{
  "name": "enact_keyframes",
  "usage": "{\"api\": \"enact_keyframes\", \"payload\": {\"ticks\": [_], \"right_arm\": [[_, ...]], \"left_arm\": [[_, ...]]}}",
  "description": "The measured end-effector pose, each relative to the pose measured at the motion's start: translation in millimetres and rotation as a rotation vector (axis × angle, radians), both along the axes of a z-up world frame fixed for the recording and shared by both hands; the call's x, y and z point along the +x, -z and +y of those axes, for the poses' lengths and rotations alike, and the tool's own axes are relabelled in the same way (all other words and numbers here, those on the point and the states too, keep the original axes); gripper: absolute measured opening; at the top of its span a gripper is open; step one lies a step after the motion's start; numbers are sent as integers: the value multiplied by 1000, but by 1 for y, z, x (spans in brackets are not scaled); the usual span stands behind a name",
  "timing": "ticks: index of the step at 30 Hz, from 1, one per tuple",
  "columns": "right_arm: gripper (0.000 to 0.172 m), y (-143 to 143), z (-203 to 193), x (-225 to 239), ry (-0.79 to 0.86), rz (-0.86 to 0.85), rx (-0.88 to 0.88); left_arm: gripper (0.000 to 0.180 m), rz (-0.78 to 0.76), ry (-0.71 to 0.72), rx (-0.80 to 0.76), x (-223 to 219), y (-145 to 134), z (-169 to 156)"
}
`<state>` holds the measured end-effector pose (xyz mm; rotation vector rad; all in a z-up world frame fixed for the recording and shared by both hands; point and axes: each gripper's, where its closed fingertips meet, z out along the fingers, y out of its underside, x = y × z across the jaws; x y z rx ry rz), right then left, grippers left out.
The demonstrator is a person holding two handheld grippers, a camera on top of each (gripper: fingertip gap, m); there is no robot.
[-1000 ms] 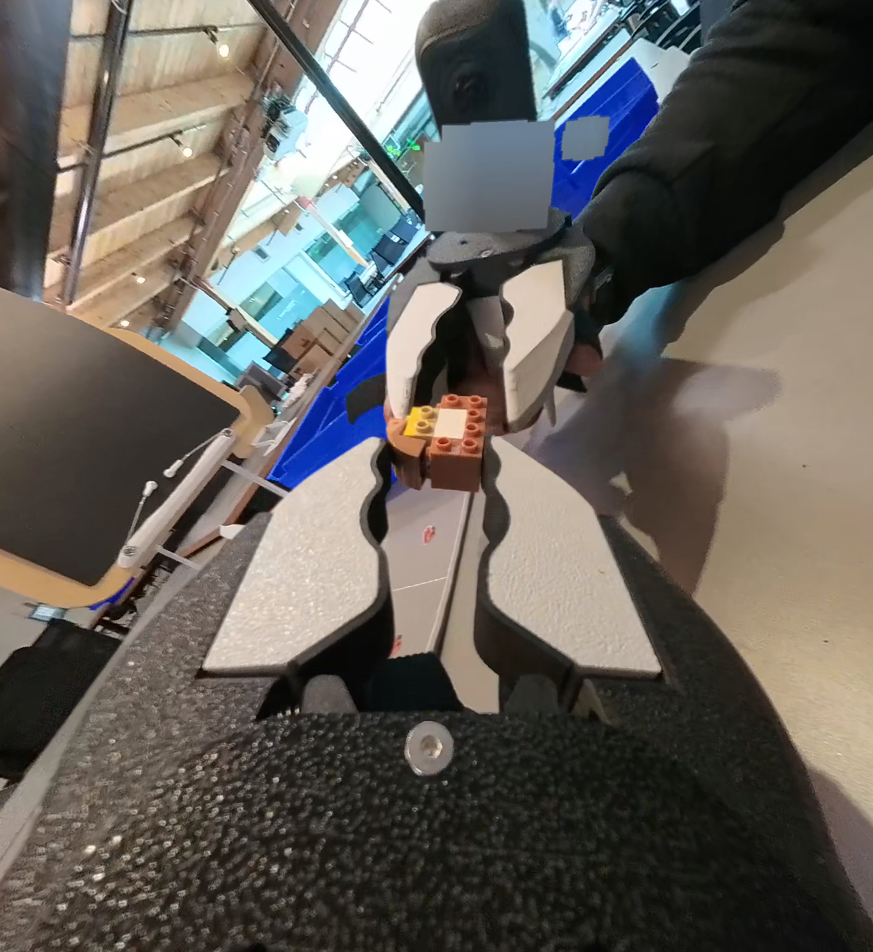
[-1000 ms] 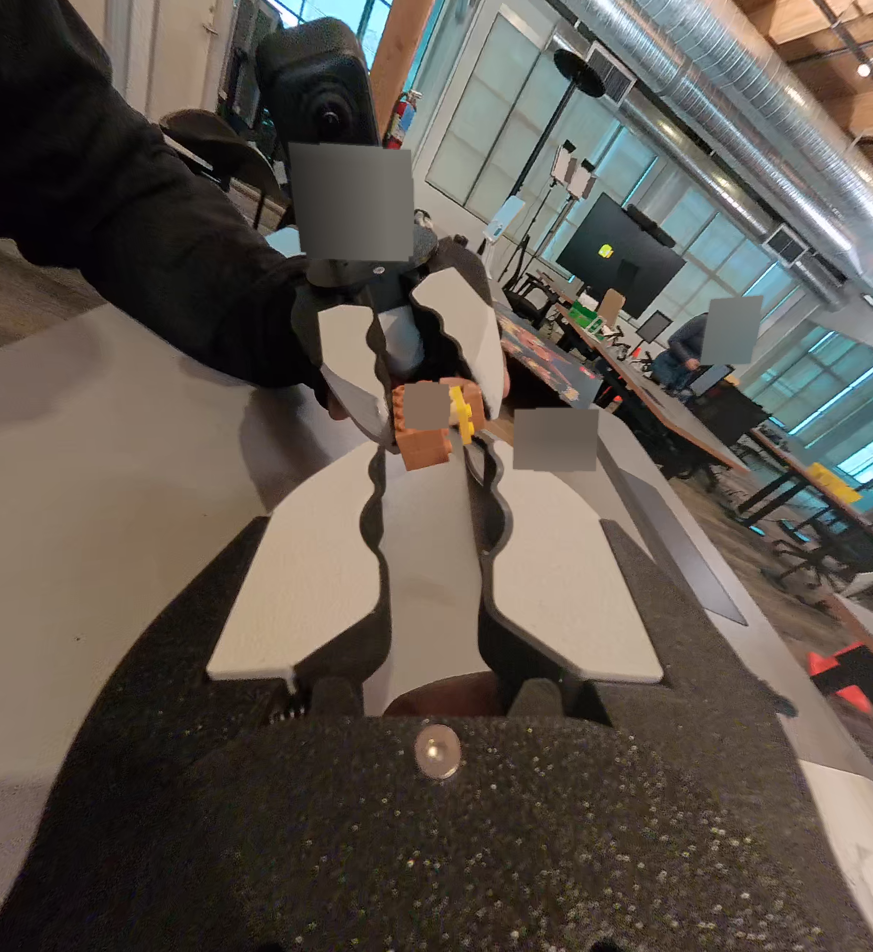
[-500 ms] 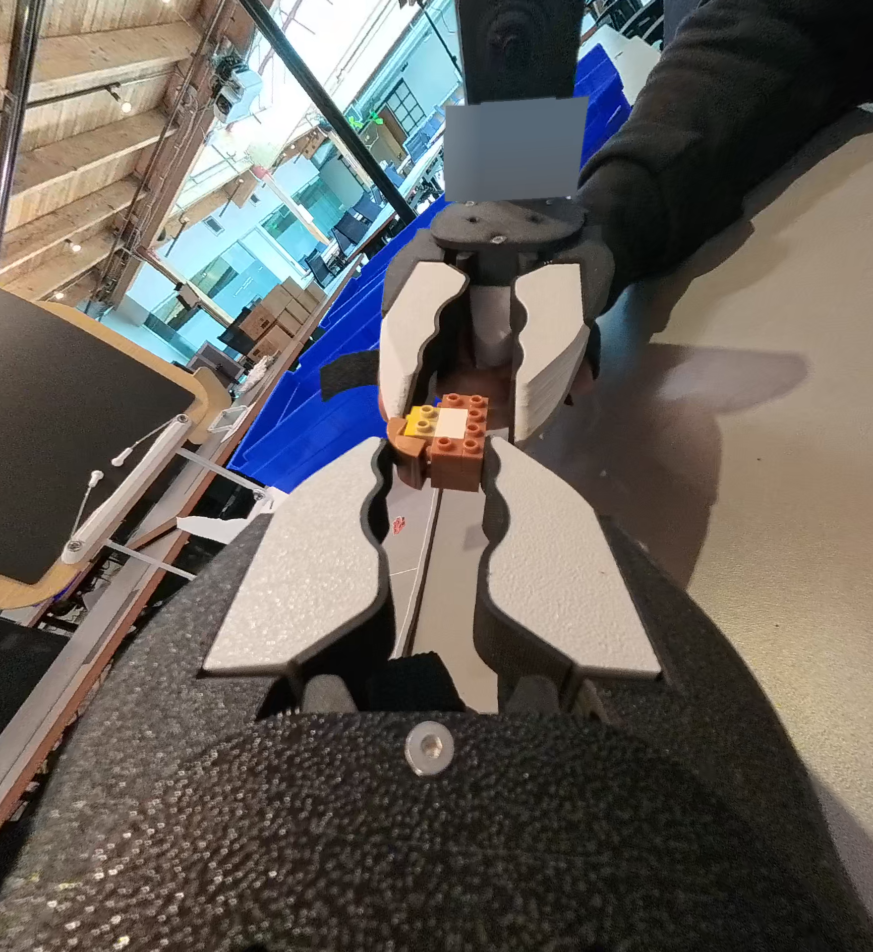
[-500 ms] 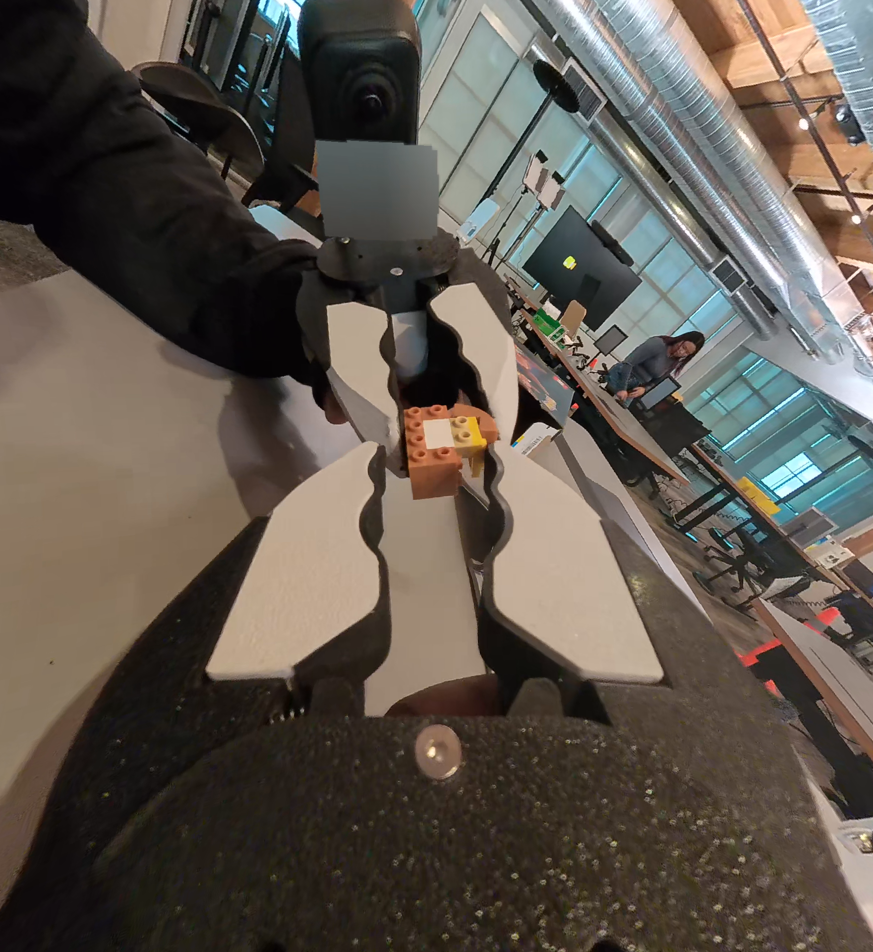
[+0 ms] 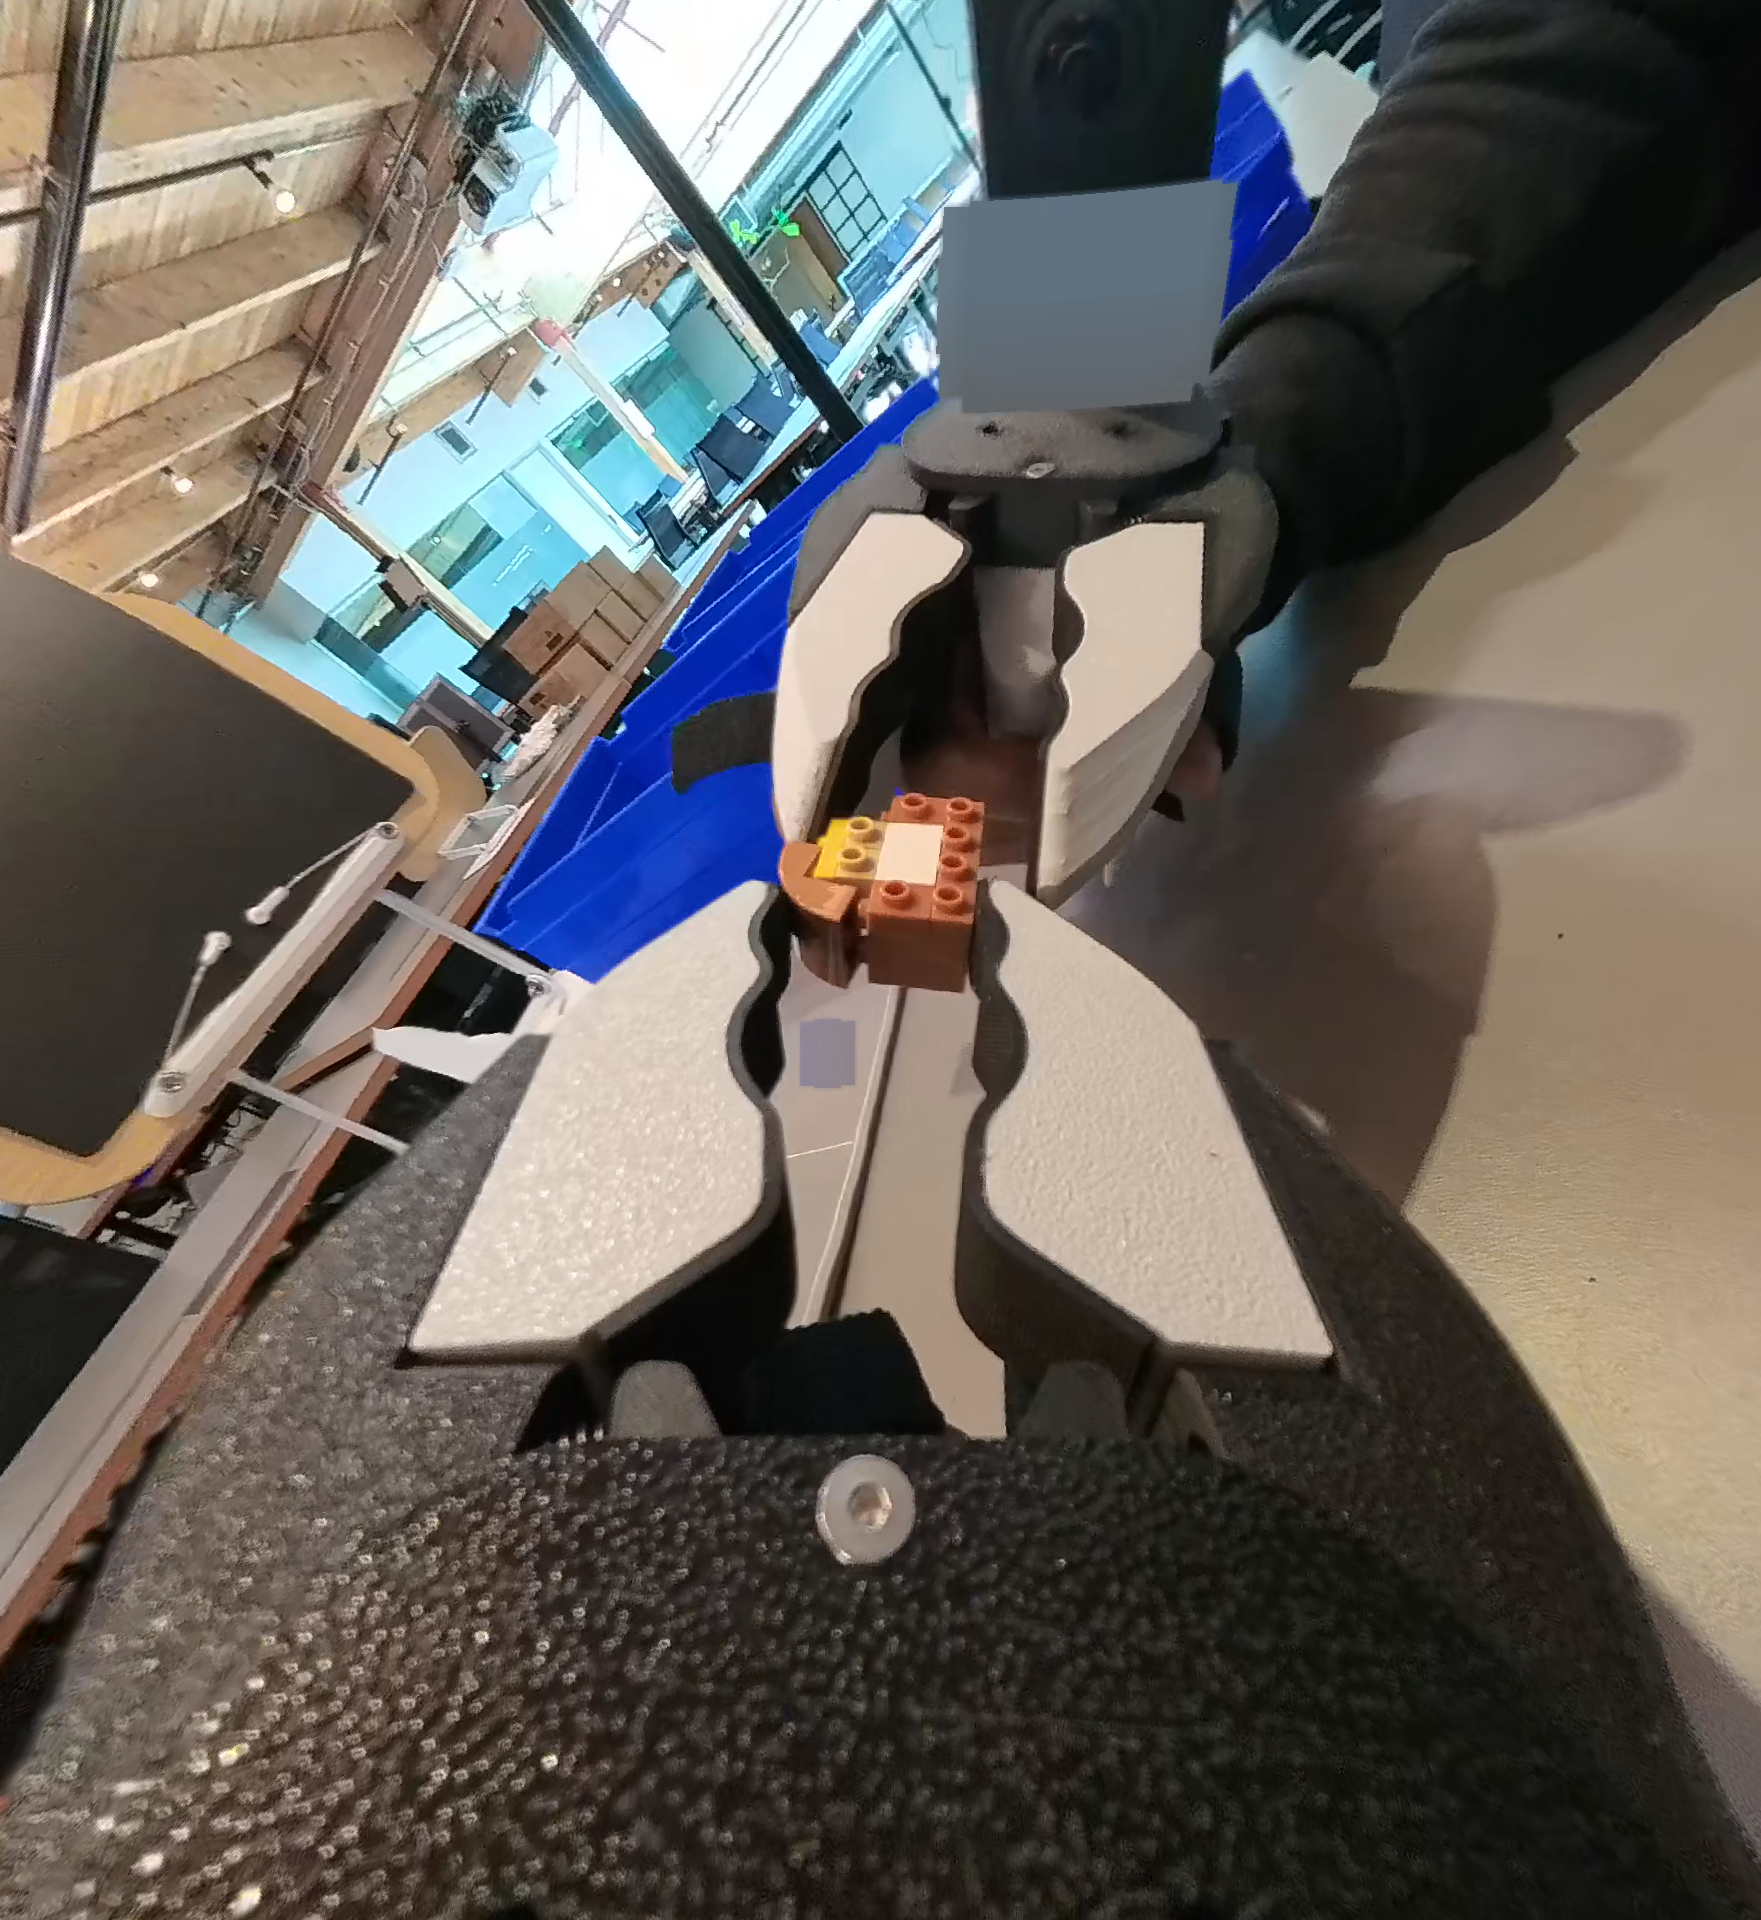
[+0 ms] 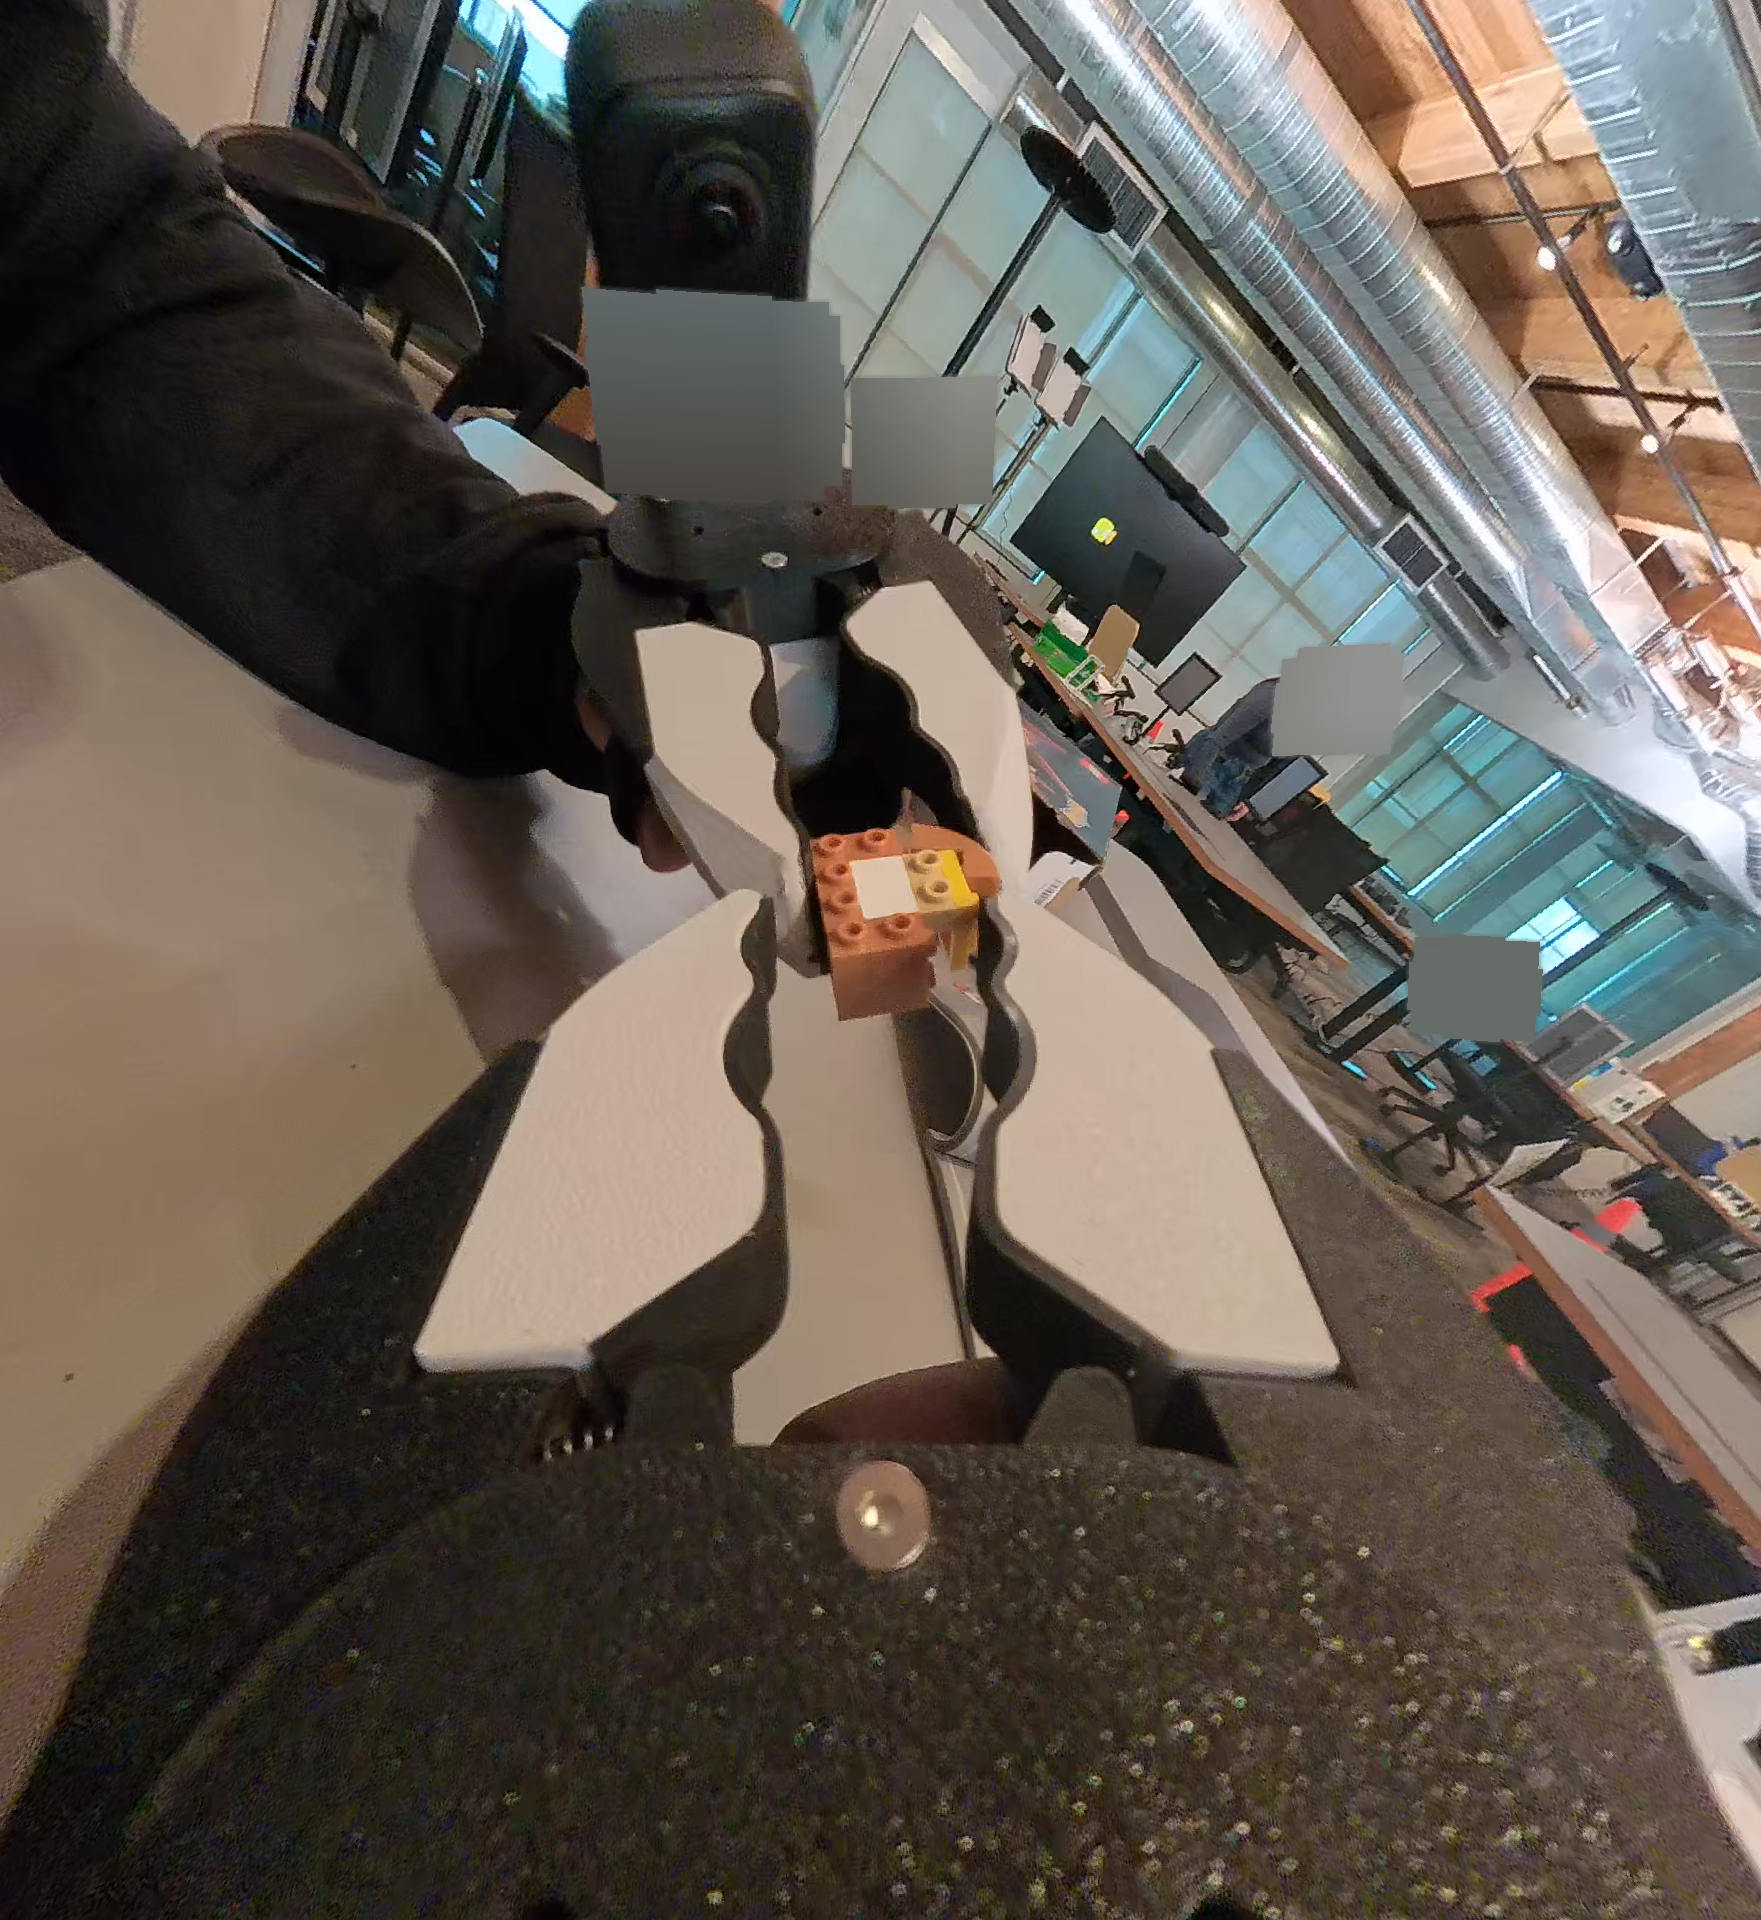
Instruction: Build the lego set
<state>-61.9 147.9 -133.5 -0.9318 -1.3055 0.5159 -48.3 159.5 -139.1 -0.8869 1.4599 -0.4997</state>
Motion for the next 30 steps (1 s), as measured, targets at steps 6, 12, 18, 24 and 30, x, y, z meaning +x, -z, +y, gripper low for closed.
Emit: {"api": "enact_keyframes", "payload": {"ticks": [6, 12, 18, 24, 30], "right_arm": [[36, 0, -2, 0, -5, -24, 38], [35, -1, -4, 3, -24, -35, 48], [29, 3, -14, 0, -54, -87, 134], [29, 7, -18, -1, -59, -104, 192], [29, 5, -17, 0, -35, -90, 235]], "left_arm": [[33, -10, 51, -49, -2, 0, -4], [33, -7, 102, -31, -4, -4, -12], [33, 40, 123, 98, -4, -2, -21], [33, 75, 132, 185, -4, 2, -25], [33, 61, 105, 251, -4, 0, -23]]}}
